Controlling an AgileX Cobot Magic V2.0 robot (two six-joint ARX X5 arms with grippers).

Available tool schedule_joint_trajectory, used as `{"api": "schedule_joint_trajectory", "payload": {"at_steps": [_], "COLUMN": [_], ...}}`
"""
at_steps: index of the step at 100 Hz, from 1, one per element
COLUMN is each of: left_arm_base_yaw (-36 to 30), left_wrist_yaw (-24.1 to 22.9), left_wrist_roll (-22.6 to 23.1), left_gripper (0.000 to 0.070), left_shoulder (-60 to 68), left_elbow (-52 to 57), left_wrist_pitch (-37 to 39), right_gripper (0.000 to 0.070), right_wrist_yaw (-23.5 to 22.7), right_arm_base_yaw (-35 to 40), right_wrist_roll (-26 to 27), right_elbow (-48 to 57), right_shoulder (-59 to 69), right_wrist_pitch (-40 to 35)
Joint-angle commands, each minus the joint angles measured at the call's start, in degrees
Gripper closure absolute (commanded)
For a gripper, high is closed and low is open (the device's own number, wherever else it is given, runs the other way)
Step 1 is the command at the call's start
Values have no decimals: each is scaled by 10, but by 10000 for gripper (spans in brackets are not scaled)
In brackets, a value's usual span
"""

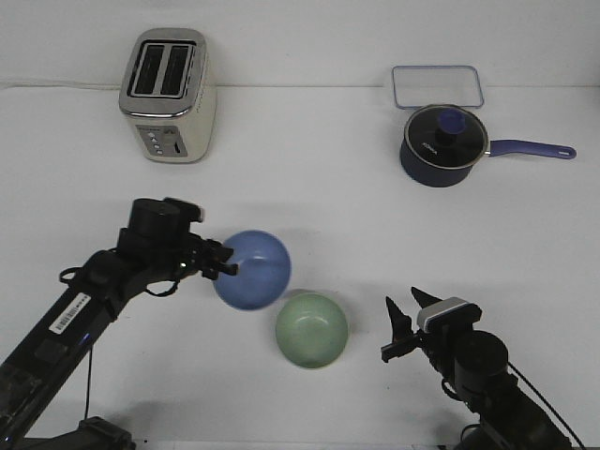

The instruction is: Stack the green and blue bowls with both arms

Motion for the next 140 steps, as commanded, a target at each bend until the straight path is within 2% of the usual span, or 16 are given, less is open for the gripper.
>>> {"api": "schedule_joint_trajectory", "payload": {"at_steps": [1, 16, 28, 46, 69, 74, 84, 87, 90, 110, 120, 125, 131, 140], "left_arm_base_yaw": [-42, -131, -174, -204, -208, -208, -208, -208, -205, -164, -125, -103, -75, -29], "left_wrist_yaw": [-4, -42, -61, -61, -61, -61, -60, -60, -61, -63, -91, -119, -161, -201], "left_wrist_roll": [11, 11, 11, 12, 11, 12, 11, 11, 12, 14, 15, 22, 26, 40], "left_gripper": [686, 686, 686, 686, 679, 619, 318, 267, 253, 254, 264, 309, 396, 590], "left_shoulder": [9, 27, 55, 95, 110, 110, 110, 109, 107, 69, 31, 9, -17, -56], "left_elbow": [9, 9, 9, 9, 9, 9, 9, 9, 10, 16, 16, 16, 16, 16], "left_wrist_pitch": [13, 34, 34, 47, 66, 66, 69, 69, 69, 91, 103, 103, 102, 97], "right_gripper": [359, 359, 359, 359, 359, 359, 359, 359, 359, 359, 359, 359, 359, 380], "right_wrist_yaw": [0, 0, 0, 0, 0, 0, 0, 0, 0, 5, 19, 30, 44, 63], "right_arm_base_yaw": [4, 4, 4, 4, 4, 4, 4, 4, 4, 4, 4, 4, 4, 3], "right_wrist_roll": [0, 0, 0, 0, 0, 0, 0, 0, 0, -6, -16, -20, -27, -34], "right_elbow": [1, 1, 1, 1, 1, 1, 1, 1, 1, 1, 1, 1, 1, 1], "right_shoulder": [2, 2, 2, 2, 2, 2, 2, 2, 2, 2, 2, 2, 2, 1], "right_wrist_pitch": [3, 4, 3, 1, 1, 1, 1, 1, 1, 1, 2, 2, 2, 11]}}
